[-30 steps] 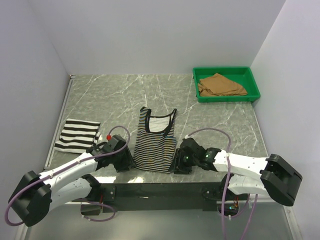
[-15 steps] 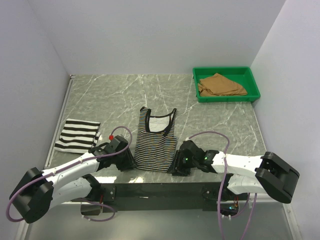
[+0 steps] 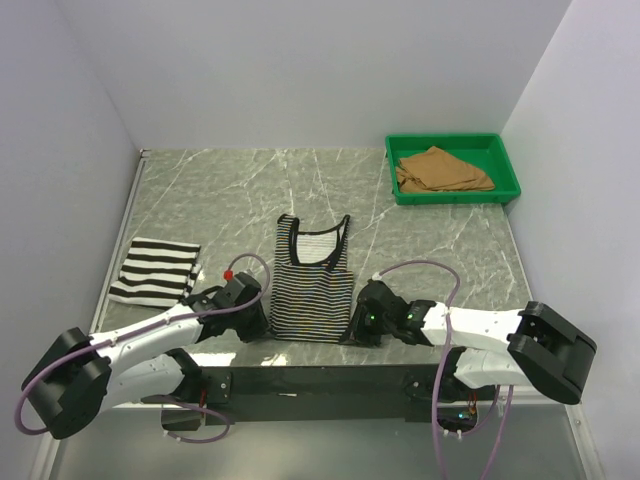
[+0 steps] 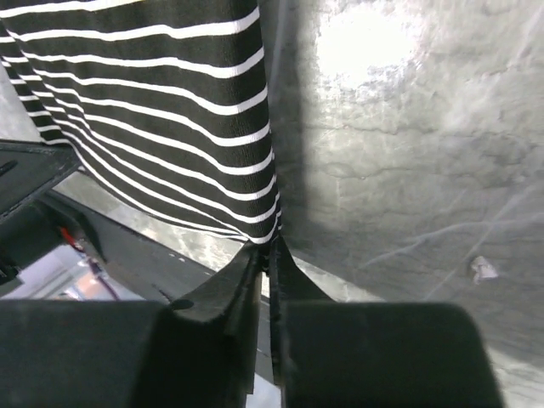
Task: Fold and stack the tank tops
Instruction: Fold the tank top
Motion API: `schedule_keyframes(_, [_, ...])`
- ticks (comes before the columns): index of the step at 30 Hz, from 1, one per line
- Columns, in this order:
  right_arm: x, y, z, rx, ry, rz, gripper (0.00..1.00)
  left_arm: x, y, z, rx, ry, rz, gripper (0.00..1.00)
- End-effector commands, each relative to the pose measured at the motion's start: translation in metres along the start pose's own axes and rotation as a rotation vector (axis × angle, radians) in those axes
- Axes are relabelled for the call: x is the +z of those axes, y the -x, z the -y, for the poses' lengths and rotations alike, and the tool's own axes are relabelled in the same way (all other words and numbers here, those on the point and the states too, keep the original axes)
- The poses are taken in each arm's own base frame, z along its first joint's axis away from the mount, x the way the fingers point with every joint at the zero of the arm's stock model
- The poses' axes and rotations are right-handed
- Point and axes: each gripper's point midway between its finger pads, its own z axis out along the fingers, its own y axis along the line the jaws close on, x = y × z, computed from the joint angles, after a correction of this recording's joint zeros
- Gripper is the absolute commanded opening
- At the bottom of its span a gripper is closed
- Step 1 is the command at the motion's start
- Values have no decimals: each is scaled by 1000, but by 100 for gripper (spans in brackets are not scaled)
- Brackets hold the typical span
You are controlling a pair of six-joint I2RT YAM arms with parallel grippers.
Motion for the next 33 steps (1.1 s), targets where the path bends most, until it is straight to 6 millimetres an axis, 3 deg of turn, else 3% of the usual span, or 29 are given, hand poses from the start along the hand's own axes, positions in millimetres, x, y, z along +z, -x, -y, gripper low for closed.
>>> schedule_keyframes(1, [-3,9,1,-66,-41,53,8,-3,-7,0,37,20,-9,1])
schedule_keyframes(5, [-20,-2,-3,-186,-83,49,5,-17,-20,3,28,15,-26,1])
schedule_keyframes(7, [-35,-9,-17,-246,-70,62,4,-32,-27,8,16,-4,-29,1])
schedule_keyframes(9, [-48,-8,-30,-268,-54,84,4,-47,-21,22,-1,-42,1,0])
schedule_keyframes(10, [-59,-4,-46,-271,-16,111,4,-54,-17,28,-3,-58,20,1])
schedule_keyframes(12, [-70,3,-54,-286,-15,143,4,-74,-9,46,-10,-104,47,1])
schedule_keyframes(13, [-79,9,-69,-291,13,164,4,-79,-1,52,-9,-113,85,1])
schedule_keyframes(15, [-85,21,-74,-319,-13,200,4,-90,10,72,2,-137,121,1])
schedule_keyframes(17, [-89,32,-87,-345,-15,218,2,-95,26,76,18,-110,166,1])
schedule_keyframes(22, [-98,79,-112,-320,67,270,1,-110,85,109,18,-171,268,1])
schedule_keyframes(29, [-78,148,-126,-279,101,273,0,-102,167,134,-23,-214,340,1])
schedule_keyframes(31, [-72,166,-131,-275,98,270,0,-99,179,141,-22,-219,341,1])
schedule_keyframes(33, [-72,172,-134,-282,101,274,0,-94,182,147,-15,-226,326,1])
